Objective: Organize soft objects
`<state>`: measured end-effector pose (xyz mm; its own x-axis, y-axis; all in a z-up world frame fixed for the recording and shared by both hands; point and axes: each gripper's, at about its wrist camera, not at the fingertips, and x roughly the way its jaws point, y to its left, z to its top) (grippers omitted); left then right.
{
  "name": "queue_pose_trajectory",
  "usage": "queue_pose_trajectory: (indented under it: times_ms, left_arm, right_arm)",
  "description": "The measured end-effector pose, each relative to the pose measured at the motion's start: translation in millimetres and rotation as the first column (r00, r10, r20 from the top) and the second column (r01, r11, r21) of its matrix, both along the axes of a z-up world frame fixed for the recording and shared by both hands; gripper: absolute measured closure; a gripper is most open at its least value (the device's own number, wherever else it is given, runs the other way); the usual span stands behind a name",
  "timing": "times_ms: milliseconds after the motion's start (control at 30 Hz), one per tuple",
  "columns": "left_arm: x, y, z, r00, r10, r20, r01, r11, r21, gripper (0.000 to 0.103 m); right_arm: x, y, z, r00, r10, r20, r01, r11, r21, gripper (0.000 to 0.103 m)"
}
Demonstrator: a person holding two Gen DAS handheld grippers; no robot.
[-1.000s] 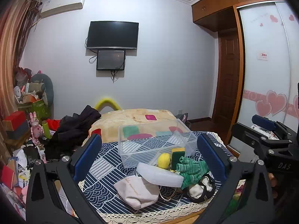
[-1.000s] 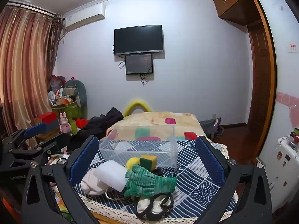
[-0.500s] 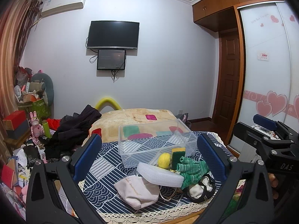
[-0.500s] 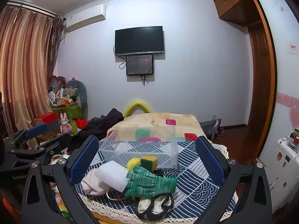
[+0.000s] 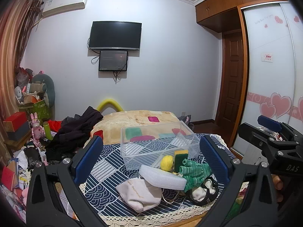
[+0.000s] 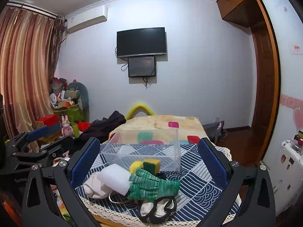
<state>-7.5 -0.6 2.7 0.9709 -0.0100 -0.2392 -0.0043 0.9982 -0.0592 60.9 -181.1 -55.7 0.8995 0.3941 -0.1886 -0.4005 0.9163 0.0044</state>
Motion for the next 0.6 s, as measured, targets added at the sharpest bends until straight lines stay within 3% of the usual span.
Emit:
queue_pose_trajectory:
  times_ms: [600]
  left_arm:
    - [0.4, -0.1, 1.6, 1.0, 0.001, 0.002, -0.001, 1.0, -0.002, 0.0]
  right_arm:
    - [-1.7, 0.7, 0.0, 1.0, 0.002, 0.007, -0.002, 1.0, 0.001, 0.0]
